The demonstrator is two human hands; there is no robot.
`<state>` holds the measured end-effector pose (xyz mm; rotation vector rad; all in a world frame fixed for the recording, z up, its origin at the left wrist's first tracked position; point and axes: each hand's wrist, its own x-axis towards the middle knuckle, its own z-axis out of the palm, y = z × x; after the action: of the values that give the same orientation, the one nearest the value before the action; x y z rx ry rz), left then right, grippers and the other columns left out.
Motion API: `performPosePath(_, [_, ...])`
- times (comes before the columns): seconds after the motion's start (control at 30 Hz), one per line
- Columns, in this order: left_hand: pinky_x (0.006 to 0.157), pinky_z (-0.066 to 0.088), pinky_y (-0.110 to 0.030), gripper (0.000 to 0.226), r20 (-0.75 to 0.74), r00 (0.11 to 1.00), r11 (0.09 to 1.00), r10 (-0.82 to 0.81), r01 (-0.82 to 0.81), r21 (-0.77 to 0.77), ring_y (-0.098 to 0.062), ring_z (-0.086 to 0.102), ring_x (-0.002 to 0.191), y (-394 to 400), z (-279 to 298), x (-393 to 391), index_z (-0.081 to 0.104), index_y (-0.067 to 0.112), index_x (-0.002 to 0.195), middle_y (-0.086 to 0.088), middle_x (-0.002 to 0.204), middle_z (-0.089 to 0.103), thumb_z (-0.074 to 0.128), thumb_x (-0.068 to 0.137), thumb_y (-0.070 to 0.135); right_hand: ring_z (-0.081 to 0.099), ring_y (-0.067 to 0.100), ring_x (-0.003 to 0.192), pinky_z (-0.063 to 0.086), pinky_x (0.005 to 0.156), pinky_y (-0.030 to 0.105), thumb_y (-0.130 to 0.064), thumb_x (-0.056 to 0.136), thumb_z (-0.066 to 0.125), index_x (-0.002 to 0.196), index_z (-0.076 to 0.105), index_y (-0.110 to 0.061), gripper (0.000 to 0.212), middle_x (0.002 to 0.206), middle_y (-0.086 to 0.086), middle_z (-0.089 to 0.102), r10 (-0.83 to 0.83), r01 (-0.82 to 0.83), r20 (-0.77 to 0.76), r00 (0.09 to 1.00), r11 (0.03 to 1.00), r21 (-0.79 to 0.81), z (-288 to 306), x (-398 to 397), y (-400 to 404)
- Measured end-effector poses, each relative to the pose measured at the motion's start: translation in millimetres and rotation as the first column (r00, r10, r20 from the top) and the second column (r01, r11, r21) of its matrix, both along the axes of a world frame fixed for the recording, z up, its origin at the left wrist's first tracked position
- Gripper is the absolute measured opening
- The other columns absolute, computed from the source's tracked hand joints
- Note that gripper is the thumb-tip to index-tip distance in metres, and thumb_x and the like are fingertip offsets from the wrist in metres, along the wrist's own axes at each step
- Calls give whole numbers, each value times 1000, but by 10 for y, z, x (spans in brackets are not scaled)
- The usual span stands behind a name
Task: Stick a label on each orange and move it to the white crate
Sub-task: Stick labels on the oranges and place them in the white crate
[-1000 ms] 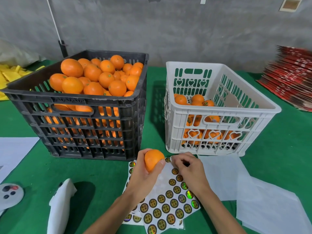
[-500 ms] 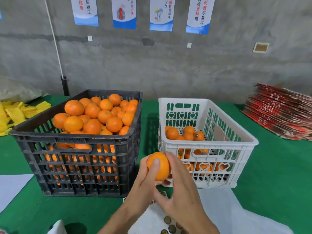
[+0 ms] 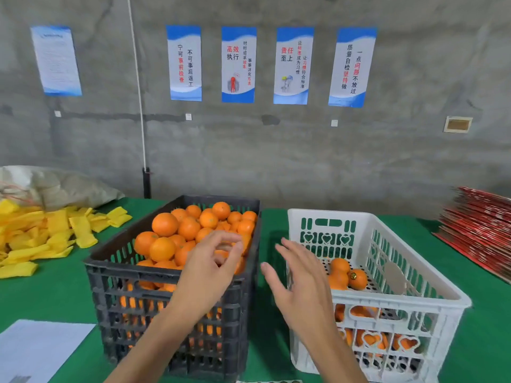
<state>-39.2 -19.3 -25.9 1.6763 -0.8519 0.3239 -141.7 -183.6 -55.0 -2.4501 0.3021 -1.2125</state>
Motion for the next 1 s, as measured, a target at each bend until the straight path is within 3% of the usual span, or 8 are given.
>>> performPosePath(0.17, [97,50,-41,42,136,924,729,358,-368,577,-26,59,120,403,-8,936,62,24,130,-3,129,61,72,93,42,37,-1,138,30,119,31,-66,97,46,139,59,-34,55,146,-20,51,218,-218,-27,975,976,27,25,523,616])
performPosePath(0.27, [112,41,-51,74,30,880,474,474,-283,834,-40,42,141,511,71,1362,39,30,153,-14,157,35,72,88,45,40,-1,137,31,119,31,-66,99,42,139,59,-34,54,144,-21,52,241,-241,-48,969,970,-11,26,718,795])
performPosePath(0.37, [112,45,-48,85,-79,872,405,483,-142,903,-40,41,145,515,120,1608,30,29,160,-17,170,2,77,89,35,41,-1,137,31,118,26,-67,99,41,140,58,-37,53,144,-23,54,188,-191,-62,980,981,-42,-7,801,858])
performPosePath(0.43, [110,47,-47,74,-99,882,382,461,-96,919,-37,44,141,508,113,1683,41,26,153,-16,166,14,79,90,32,41,-2,136,31,118,26,-66,99,41,140,58,-37,52,143,-23,54,183,-186,-79,980,982,-39,-20,804,858])
performPosePath(0.53, [99,53,-45,37,-15,885,481,465,-238,844,-37,59,122,522,125,1610,60,25,129,-12,146,43,68,95,16,43,-2,134,35,116,28,-63,100,43,139,58,-37,49,141,-24,55,209,-211,-86,974,977,-20,-15,779,831])
performPosePath(0.63, [91,51,-40,38,221,883,728,415,-467,502,-30,62,116,560,140,1311,61,30,128,-3,138,45,70,94,16,37,-12,128,35,115,28,-64,99,43,140,55,-40,49,136,-34,47,274,-272,-21,961,959,74,26,711,775])
performPosePath(0.73, [99,46,-18,55,322,937,978,136,-180,109,-5,57,124,526,140,717,58,36,137,17,136,54,80,88,25,35,-12,132,34,113,23,-69,98,38,143,49,-43,52,137,-38,44,300,-306,68,952,944,121,50,566,719])
performPosePath(1.0, [90,52,-17,63,216,959,981,-183,162,110,-9,60,125,11,-690,-422,52,41,139,20,137,55,85,86,36,53,6,130,41,101,11,-61,96,58,141,54,-41,49,136,-24,56,273,-318,183,944,900,297,-662,-387,337])
